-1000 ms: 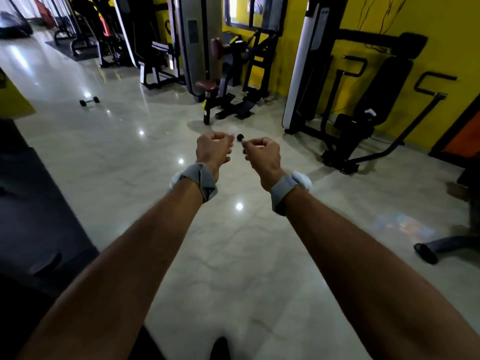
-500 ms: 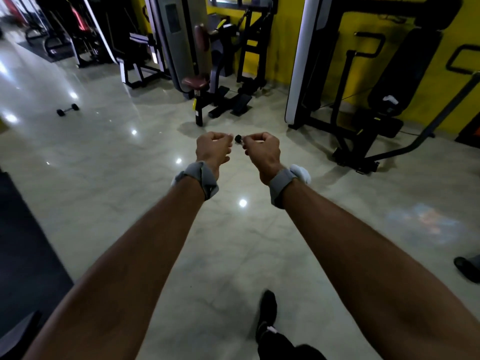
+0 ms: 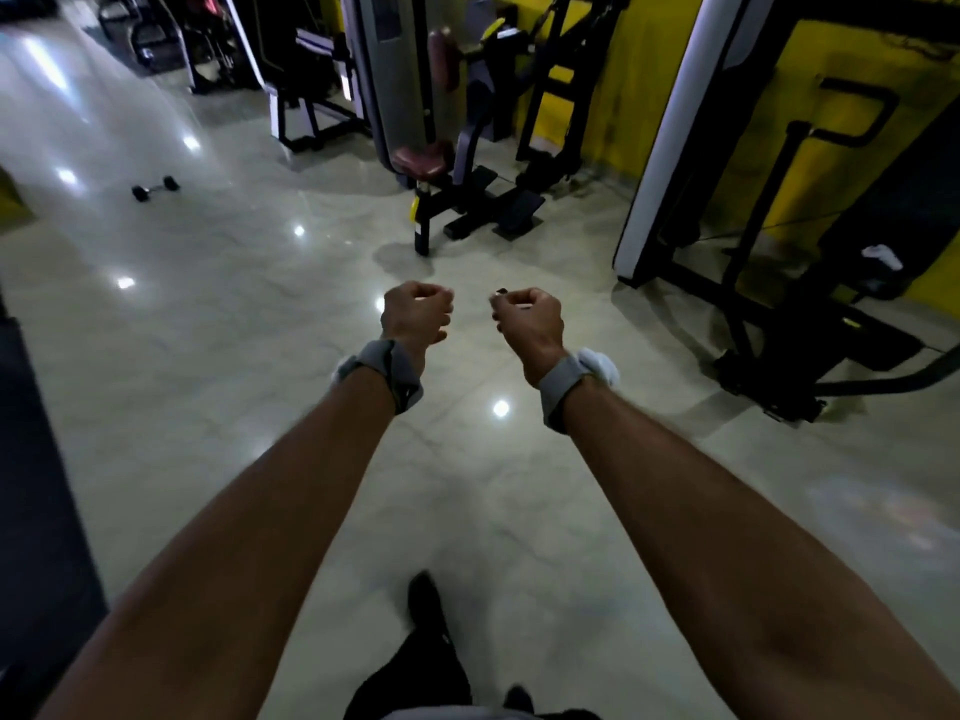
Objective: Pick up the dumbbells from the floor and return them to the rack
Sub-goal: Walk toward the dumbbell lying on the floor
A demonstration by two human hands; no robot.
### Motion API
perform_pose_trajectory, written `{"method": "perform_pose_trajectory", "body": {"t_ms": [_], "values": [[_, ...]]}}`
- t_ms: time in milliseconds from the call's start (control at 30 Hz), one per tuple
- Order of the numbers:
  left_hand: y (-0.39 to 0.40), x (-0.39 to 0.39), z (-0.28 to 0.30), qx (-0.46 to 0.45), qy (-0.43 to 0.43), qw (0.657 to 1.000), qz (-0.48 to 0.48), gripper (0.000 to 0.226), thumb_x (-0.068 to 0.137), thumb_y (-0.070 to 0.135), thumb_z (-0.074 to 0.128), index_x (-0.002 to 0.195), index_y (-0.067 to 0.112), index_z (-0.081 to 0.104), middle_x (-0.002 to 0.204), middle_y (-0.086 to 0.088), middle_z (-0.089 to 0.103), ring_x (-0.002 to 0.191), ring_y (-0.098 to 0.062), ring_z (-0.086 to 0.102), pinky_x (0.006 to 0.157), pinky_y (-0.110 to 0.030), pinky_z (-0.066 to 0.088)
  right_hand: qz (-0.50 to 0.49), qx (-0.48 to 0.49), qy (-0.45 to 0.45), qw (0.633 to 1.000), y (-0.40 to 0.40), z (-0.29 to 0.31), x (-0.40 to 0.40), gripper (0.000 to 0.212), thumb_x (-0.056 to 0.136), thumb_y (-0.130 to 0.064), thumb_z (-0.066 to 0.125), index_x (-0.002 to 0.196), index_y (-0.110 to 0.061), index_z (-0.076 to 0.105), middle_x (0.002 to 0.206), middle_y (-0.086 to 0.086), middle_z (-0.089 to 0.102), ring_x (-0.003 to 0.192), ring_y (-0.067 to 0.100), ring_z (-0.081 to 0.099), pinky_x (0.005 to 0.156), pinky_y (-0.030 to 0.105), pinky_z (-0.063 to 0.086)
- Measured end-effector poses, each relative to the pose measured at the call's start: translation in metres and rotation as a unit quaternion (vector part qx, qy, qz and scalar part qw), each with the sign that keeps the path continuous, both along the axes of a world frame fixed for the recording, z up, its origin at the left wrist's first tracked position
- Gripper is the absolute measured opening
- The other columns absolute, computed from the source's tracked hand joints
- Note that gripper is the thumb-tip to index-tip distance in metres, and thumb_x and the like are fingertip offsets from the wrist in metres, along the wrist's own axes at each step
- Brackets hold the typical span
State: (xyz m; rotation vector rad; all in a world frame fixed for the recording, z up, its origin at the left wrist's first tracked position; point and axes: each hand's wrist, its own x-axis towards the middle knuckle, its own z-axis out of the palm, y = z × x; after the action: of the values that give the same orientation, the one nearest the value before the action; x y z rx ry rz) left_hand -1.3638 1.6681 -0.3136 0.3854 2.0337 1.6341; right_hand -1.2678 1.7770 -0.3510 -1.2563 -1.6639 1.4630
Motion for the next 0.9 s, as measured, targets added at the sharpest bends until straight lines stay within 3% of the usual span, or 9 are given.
{"method": "perform_pose_trajectory", "body": {"t_ms": [300, 433, 633, 767, 900], "values": [[0.159, -0.159, -0.044, -0.023, -0.008, 0.999, -0.032, 0.018, 0.093, 0.025, 0.068, 0.104, 0.011, 0.069, 0.092, -0.006, 0.073, 0.079, -0.017, 0.067, 0.070, -0.032, 0.059, -0.016, -0.023, -0.033, 0.999, 0.138, -0.041, -0.154, 0.024, 0.072, -0.044, 0.073, 0.080, -0.022, 0.067, 0.080, 0.000, 0.075, 0.080, 0.024, 0.072, 0.082, 0.047, 0.060], [0.227, -0.238, -0.052, -0.049, -0.007, 0.998, -0.040, 0.011, 0.091, 0.024, 0.070, 0.096, 0.014, 0.069, 0.087, -0.006, 0.072, 0.073, -0.017, 0.066, 0.064, -0.030, 0.058, -0.013, -0.028, -0.046, 0.998, 0.196, -0.043, -0.224, 0.017, 0.078, -0.037, 0.075, 0.079, -0.022, 0.067, 0.080, 0.002, 0.076, 0.078, 0.024, 0.073, 0.081, 0.046, 0.060], [0.331, -0.324, -0.068, -0.083, 0.007, 0.993, -0.079, 0.017, 0.087, 0.027, 0.070, 0.092, 0.012, 0.072, 0.082, -0.009, 0.073, 0.071, -0.023, 0.067, 0.058, -0.028, 0.053, -0.056, -0.026, -0.074, 0.995, 0.288, -0.058, -0.300, 0.033, 0.063, -0.053, 0.069, 0.076, -0.023, 0.069, 0.073, -0.006, 0.074, 0.077, 0.021, 0.073, 0.080, 0.046, 0.060], [0.405, -0.372, -0.093, -0.118, 0.026, 0.986, -0.116, 0.011, 0.086, 0.032, 0.071, 0.085, 0.021, 0.067, 0.089, -0.008, 0.074, 0.080, -0.025, 0.071, 0.069, -0.033, 0.061, -0.074, -0.061, -0.090, 0.991, 0.354, -0.070, -0.344, 0.031, 0.067, -0.053, 0.068, 0.081, -0.026, 0.066, 0.077, -0.006, 0.074, 0.077, 0.023, 0.072, 0.075, 0.050, 0.062], [0.480, -0.417, -0.111, -0.143, 0.057, 0.976, -0.151, 0.018, 0.077, 0.044, 0.068, 0.079, 0.026, 0.067, 0.089, -0.002, 0.075, 0.089, -0.024, 0.071, 0.082, -0.042, 0.061, -0.080, -0.057, -0.084, 0.992, 0.431, -0.087, -0.393, 0.020, 0.081, -0.040, 0.072, 0.086, -0.022, 0.068, 0.088, -0.002, 0.074, 0.087, 0.023, 0.069, 0.082, 0.038, 0.058]]}}
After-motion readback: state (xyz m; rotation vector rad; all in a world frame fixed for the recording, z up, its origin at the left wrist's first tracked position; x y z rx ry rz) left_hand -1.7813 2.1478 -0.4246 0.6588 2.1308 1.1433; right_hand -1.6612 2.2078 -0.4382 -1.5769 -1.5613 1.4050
